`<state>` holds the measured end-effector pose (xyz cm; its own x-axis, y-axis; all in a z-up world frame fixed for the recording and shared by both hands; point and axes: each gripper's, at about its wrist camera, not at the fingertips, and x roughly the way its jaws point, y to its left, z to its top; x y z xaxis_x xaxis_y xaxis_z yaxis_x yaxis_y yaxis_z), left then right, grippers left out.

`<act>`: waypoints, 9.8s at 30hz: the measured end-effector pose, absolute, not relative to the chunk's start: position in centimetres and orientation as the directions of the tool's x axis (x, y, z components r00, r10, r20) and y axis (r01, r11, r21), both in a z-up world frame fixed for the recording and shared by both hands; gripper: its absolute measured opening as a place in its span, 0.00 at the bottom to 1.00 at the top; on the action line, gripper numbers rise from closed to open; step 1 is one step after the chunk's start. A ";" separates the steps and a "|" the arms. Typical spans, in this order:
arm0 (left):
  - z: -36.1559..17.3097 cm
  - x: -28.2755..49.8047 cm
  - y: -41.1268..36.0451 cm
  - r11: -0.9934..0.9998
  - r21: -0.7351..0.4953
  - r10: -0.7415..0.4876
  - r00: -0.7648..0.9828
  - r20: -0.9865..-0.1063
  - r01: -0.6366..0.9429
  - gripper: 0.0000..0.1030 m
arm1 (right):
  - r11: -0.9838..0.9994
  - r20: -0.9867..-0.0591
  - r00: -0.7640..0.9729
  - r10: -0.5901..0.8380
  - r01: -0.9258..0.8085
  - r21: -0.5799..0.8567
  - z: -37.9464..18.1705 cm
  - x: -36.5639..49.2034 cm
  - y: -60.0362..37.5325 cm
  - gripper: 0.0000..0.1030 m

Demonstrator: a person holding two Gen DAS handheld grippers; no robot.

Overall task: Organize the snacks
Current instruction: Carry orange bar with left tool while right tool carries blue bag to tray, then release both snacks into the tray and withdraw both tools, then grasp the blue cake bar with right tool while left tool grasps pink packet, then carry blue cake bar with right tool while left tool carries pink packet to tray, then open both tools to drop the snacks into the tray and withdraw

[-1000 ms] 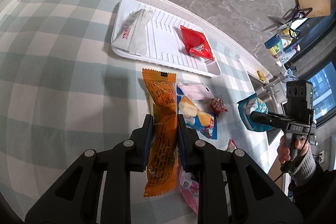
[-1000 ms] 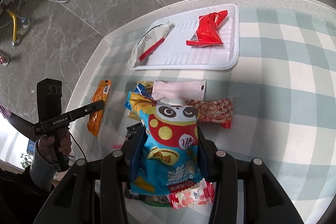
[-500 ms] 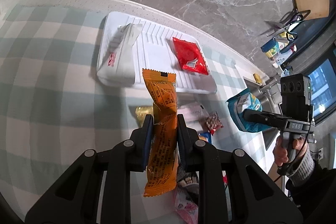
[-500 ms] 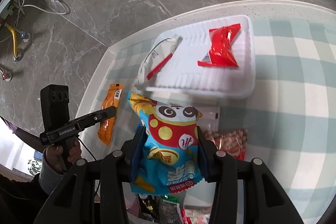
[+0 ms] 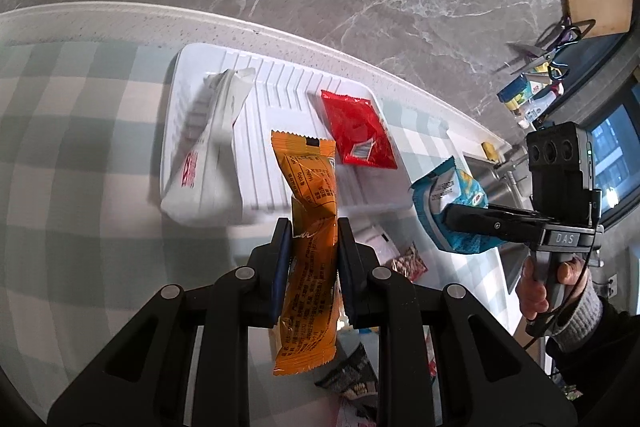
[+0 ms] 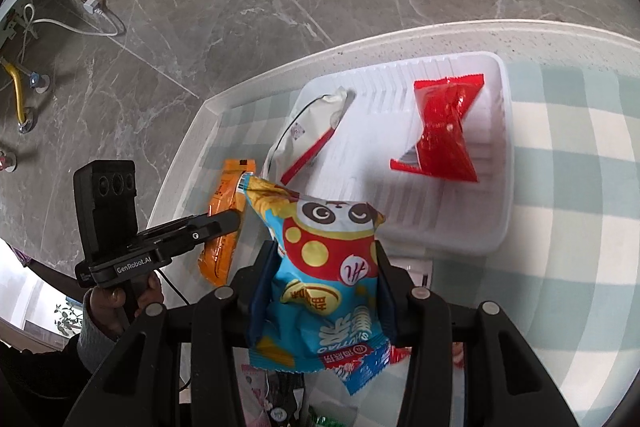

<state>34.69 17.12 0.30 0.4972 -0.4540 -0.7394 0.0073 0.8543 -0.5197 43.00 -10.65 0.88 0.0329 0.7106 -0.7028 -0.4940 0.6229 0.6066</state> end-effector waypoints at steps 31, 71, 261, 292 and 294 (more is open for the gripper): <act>-3.0 45.7 16.6 0.875 -0.483 -0.436 0.459 -0.774 0.018 0.19 | 0.685 -0.742 0.064 0.667 -0.445 0.577 -1.2 51.2 -5.7 0.46; -3.0 47.8 14.7 0.934 -0.358 -0.318 0.505 -0.802 0.020 0.46 | 0.703 -0.736 0.134 0.663 -0.450 0.551 -0.2 51.9 -5.6 0.50; -0.3 33.6 16.1 0.938 -0.346 -0.319 0.468 -0.824 0.030 0.23 | 0.692 -0.734 0.097 0.672 -0.436 0.576 -0.2 43.4 -11.6 0.27; -5.2 46.9 16.1 0.933 -0.359 -0.337 0.413 -0.846 0.027 0.24 | 0.760 -0.781 0.122 0.612 -0.363 0.539 -4.0 51.3 -9.1 0.27; -5.4 47.0 16.1 0.936 -0.350 -0.330 0.413 -0.849 0.029 0.24 | 0.763 -0.783 0.124 0.609 -0.362 0.536 -4.2 51.3 -9.3 0.27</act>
<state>46.98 16.06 -5.43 0.4127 -0.3302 -0.8489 0.0286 0.9362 -0.3502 51.26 -9.25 -4.17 0.1241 0.6093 -0.7832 -0.3623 0.7626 0.5359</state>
